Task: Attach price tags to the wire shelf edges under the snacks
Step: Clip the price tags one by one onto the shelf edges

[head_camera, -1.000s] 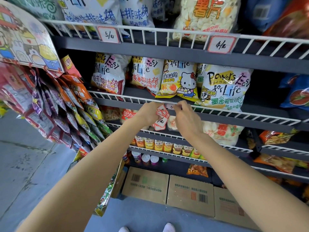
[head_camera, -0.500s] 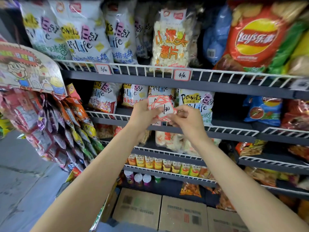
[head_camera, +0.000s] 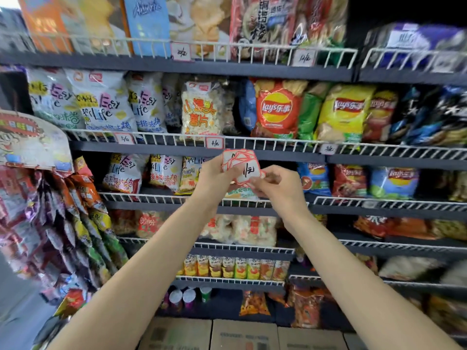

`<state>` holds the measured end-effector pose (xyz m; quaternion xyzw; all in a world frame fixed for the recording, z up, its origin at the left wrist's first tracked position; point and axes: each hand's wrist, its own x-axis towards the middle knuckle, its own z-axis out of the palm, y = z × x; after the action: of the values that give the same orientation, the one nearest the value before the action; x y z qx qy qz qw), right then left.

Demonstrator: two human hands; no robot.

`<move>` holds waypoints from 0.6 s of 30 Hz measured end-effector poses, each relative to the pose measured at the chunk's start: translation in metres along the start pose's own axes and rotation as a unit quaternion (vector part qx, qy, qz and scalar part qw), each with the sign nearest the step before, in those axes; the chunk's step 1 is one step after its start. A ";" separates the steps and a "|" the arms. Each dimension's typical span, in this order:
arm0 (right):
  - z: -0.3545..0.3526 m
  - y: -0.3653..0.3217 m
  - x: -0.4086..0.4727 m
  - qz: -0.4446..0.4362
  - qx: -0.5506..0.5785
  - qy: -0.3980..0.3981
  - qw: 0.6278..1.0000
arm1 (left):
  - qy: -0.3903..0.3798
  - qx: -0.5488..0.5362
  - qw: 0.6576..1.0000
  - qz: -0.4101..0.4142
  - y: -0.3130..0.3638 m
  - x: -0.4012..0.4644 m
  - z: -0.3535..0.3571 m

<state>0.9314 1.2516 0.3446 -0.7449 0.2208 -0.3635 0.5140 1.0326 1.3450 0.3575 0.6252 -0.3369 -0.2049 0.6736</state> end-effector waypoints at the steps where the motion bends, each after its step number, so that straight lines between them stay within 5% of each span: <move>1: -0.009 -0.002 -0.004 -0.001 -0.004 0.002 1.000 | -0.009 0.002 1.000 0.003 0.006 -0.002 0.008; 8: -0.093 -0.004 -0.017 -0.028 0.048 0.048 0.997 | -0.045 0.018 0.998 0.043 0.035 -0.012 0.093; 18: -0.256 0.027 -0.001 -0.069 -0.006 0.054 0.996 | 0.029 0.009 0.998 0.062 0.037 -0.016 0.267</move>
<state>0.7350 1.0872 0.3723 -0.7409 0.1984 -0.4367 0.4700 0.8269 1.1733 0.3884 0.6148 -0.3568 -0.1414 0.6890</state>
